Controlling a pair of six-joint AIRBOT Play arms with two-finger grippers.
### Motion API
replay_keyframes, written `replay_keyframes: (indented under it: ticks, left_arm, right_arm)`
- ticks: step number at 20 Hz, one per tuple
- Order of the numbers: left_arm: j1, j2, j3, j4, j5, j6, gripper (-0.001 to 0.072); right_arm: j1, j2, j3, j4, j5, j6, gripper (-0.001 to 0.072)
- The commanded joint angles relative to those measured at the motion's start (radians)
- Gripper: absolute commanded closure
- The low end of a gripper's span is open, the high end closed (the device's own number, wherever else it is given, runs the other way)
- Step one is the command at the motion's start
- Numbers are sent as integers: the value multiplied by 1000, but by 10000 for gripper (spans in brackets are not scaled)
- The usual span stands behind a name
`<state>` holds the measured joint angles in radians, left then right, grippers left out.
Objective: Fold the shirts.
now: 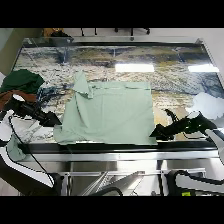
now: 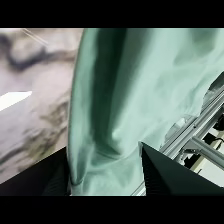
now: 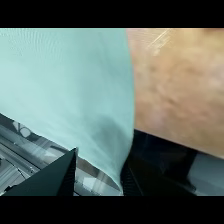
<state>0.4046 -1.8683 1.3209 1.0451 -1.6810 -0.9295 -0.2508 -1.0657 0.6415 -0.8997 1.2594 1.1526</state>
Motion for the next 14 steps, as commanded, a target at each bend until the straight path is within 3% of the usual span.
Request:
replay_keyframes:
  ticks: [1, 2, 4, 6, 8, 9, 11, 12, 14]
  left_arm:
    - [16, 0, 0, 35, -3, 8, 465]
    - [18, 0, 0, 32, -2, 23, 597]
    - [6, 0, 0, 34, 11, 33, 586]
    - [-8, 0, 0, 33, 19, 39, 687]
    - [-25, 2, 1, 32, 24, 32, 689]
    - [-30, 5, 1, 24, 21, 26, 689]
    - [-34, 29, 1, -35, 21, 24, 689]
    - [-29, 55, 1, -81, 31, 24, 690]
    - [-3, 129, 1, -203, 42, 24, 690]
  right_arm:
    - [9, -1, 0, 6, -33, -1, 350]
    - [10, -1, 0, 6, -34, 0, 350]
    - [10, -1, 0, 7, -34, 0, 350]
    - [10, -1, 0, 26, -32, -1, 350]
    - [11, -1, 0, 55, -26, -5, 355]
    - [17, -1, -1, 64, -19, -24, 493]
    - [33, -1, 0, 69, -17, -41, 646]
    - [43, 0, 0, 85, -15, -55, 686]
    - [51, 12, 9, 191, 14, -130, 687]
